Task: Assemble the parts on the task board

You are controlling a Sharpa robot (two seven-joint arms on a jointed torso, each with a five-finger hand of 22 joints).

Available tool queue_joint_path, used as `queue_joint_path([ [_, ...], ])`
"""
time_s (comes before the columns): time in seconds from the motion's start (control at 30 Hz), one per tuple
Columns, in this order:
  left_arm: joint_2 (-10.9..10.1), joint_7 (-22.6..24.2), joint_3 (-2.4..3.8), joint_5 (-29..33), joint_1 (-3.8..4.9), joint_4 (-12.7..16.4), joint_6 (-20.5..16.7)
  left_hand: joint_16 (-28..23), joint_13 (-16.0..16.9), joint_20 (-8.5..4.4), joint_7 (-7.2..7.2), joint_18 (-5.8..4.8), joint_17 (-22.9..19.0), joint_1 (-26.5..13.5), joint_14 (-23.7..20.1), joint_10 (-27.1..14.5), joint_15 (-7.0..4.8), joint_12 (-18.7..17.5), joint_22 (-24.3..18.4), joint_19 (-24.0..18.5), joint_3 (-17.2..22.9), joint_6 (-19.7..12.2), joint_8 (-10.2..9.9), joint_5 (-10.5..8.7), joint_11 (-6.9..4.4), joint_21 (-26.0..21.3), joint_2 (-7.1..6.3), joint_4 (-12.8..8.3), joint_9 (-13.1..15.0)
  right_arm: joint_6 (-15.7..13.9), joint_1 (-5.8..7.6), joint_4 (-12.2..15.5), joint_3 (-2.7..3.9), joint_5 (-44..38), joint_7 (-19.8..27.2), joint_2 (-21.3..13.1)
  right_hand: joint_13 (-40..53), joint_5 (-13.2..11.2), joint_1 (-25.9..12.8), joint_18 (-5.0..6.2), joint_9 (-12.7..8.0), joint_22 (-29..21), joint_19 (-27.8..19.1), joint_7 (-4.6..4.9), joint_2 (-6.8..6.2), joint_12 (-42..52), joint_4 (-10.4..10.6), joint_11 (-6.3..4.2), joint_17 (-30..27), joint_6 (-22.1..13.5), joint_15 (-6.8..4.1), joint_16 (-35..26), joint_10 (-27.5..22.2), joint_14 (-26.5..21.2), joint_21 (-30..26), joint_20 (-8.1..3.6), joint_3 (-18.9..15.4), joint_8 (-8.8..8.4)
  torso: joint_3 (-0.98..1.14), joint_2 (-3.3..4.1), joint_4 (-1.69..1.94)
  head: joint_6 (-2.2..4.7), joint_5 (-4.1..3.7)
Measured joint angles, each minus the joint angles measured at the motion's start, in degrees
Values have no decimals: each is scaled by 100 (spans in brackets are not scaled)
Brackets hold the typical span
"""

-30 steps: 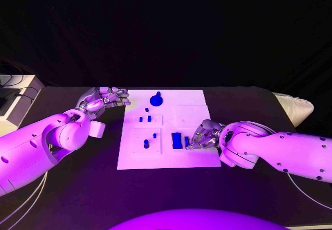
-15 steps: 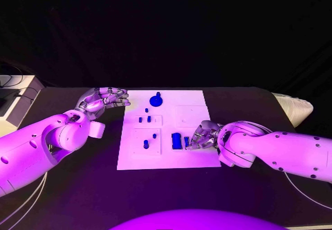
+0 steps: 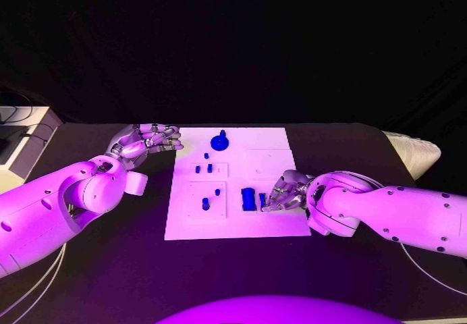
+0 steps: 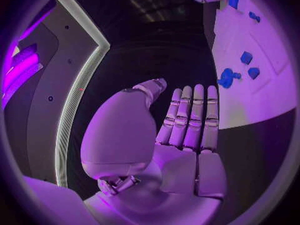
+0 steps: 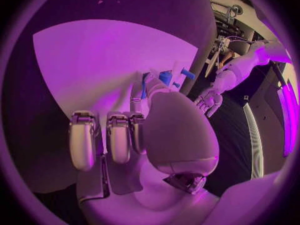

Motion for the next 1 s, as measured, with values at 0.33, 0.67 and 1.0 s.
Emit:
queue_joint_path([
  [0.33,3,0,0,-1,-1,0,0,0,0,0,0,0,-1,0,0,0,0,0,0,0,0,0,0,0,0,0,0,0,0,-94,-11,126,-5,149,217,-193,0,-79,-67,0,-22,0,0,96,-114,-156,22,1,0,-243,0,0,-1,0,-232,0,-206,37,5,-2,-1,10,-3],
  [0.67,15,8,2,-3,-4,-7,-1,0,0,0,0,0,11,0,0,0,0,0,-10,0,-16,0,0,0,0,0,0,-17,-8,-603,36,197,42,819,1090,-457,0,-1,-126,0,-134,-1,0,255,-146,-249,34,143,0,-521,96,0,-23,-10,-400,106,-892,15,0,-14,-2,48,-8],
  [1.0,50,30,-1,8,-12,-51,-13,0,3,0,0,0,10,0,0,0,0,0,-10,0,-16,0,0,0,0,0,0,-17,-8,-1009,147,-35,96,1288,1786,-505,0,104,48,-1,-170,-1,0,222,83,-293,13,143,0,-554,96,0,-23,-10,-470,106,-969,103,-3,-36,-13,119,-15],
])
